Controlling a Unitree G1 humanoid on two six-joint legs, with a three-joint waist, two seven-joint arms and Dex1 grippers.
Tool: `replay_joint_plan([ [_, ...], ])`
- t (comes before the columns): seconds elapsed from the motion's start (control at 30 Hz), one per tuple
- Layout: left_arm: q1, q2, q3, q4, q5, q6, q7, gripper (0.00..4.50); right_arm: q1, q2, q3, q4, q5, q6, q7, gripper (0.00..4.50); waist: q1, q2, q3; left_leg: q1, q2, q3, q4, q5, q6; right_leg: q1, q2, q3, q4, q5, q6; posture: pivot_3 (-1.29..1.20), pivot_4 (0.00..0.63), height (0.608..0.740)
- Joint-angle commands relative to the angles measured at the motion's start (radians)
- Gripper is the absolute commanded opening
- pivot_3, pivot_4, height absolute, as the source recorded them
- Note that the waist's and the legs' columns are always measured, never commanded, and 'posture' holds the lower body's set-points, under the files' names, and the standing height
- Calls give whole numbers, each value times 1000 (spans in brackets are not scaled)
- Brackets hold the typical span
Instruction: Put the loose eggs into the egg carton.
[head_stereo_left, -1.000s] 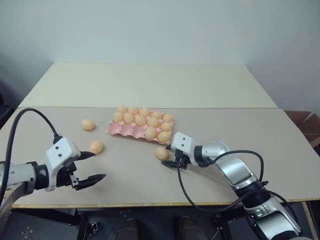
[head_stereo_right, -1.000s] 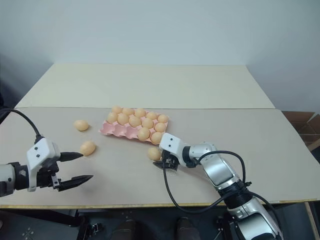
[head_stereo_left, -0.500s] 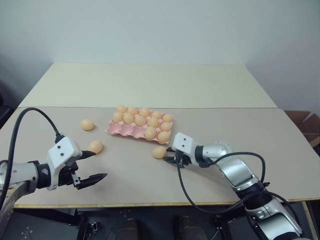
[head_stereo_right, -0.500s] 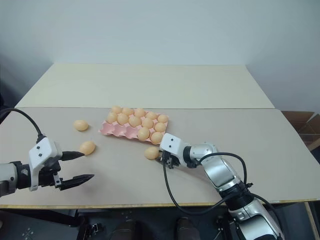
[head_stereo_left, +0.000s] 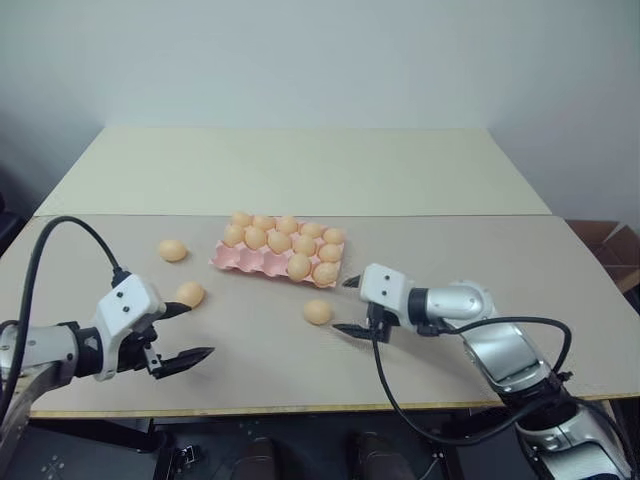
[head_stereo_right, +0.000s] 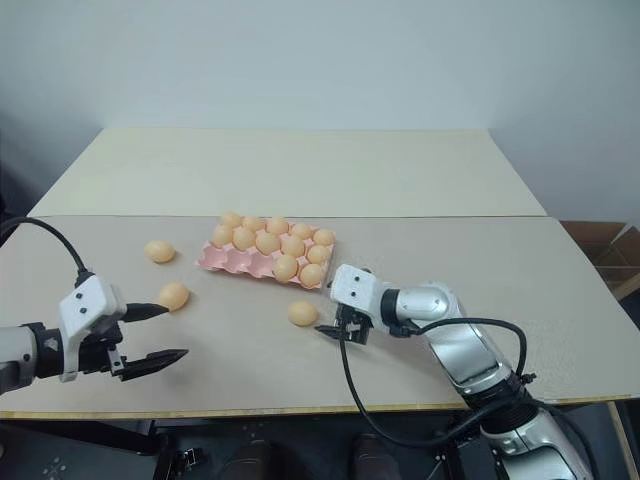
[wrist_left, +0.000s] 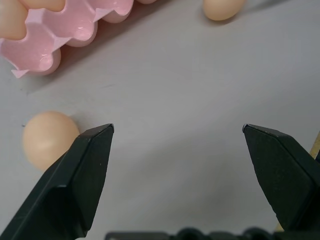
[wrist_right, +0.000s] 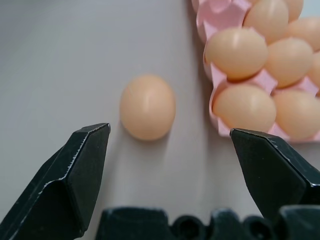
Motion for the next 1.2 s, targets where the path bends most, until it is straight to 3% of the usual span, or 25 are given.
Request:
replay_joint_plan([
  [0.03, -9, 9, 9, -12, 5, -14, -1, 4500, -28, 17, 2, -25, 6, 6, -11, 4486, 0, 0, 0, 0, 0, 0, 0, 0, 0, 0, 0, 0, 0, 0, 0, 0, 150, 740],
  [0.43, 24, 1, 34, -37, -2, -3, 5, 4500, -68, 113, 102, 156, -68, -67, -43, 4486, -1, 0, 0, 0, 0, 0, 0, 0, 0, 0, 0, 0, 0, 1, 0, 0, 150, 740],
  [0.73, 30, 2, 29, -34, 3, -6, 11, 4500, -88, 168, 79, 243, -64, -87, -49, 4486, -1, 0, 0, 0, 0, 0, 0, 0, 0, 0, 0, 0, 0, 1, 0, 0, 150, 740],
  [0.93, 30, 3, 27, -35, 2, -6, 16, 4500, -86, 167, 83, 250, -93, -101, -54, 2580, -1, 0, 0, 0, 0, 0, 0, 0, 0, 0, 0, 0, 0, 1, 0, 0, 150, 740],
  [1.2, 34, -1, 25, -33, 6, -15, 16, 4500, -67, 137, 65, 182, -84, -91, -39, 2580, -1, 0, 0, 0, 0, 0, 0, 0, 0, 0, 0, 0, 0, 1, 0, 0, 150, 740],
])
